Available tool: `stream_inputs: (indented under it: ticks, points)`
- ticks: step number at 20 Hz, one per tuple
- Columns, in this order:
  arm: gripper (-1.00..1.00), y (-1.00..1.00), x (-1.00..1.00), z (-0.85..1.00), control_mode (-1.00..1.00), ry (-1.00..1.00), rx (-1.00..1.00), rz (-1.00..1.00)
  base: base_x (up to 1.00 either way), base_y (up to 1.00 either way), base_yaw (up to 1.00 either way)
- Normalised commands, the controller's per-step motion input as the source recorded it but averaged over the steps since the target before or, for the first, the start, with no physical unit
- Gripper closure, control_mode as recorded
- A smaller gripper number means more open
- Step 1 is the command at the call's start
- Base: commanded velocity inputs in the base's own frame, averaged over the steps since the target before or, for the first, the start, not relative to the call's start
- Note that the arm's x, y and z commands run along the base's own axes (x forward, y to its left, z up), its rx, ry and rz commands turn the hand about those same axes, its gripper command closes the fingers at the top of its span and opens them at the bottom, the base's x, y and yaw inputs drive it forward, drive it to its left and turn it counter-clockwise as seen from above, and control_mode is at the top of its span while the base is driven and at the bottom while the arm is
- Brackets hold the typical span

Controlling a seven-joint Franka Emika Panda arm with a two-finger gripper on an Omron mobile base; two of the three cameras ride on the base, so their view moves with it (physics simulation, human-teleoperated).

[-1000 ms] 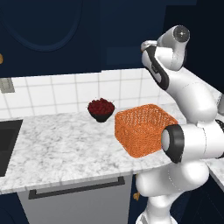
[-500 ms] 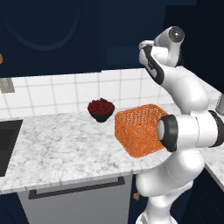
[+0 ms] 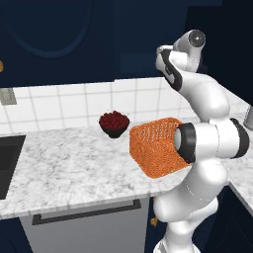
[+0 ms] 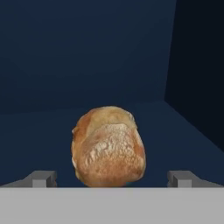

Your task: Open the cabinet, pick up the bread from the cabinet and place it in the basket. Then move the basket to the dining counter.

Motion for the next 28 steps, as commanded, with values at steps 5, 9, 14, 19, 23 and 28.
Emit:
stream_inputs:
  ticks: [5,9,14,19,23,28]
  points:
    - [-1.00,0.00,0.18,-0.06,-1.00,0.00,0.00,0.00,0.00,0.00,0.00]
    - [-1.00,-0.01,0.23,-0.08,-1.00,0.01,0.00,0.00,0.00,0.00,0.00]
    - [-1.00,0.00,0.30,-0.08,-1.00,0.04,0.00,0.00,0.00,0.00,0.00]
    - [-1.00,-0.01,0.20,0.00,-1.00,0.00,0.00,0.00,0.00,0.00,0.00]
    - [-1.00,0.00,0.26,-0.11,-1.00,0.01,0.00,0.00,0.00,0.00,0.00]
    - [1.00,0.00,0.05,-0.12,-1.00,0.00,0.00,0.01,0.00,0.00,0.00]
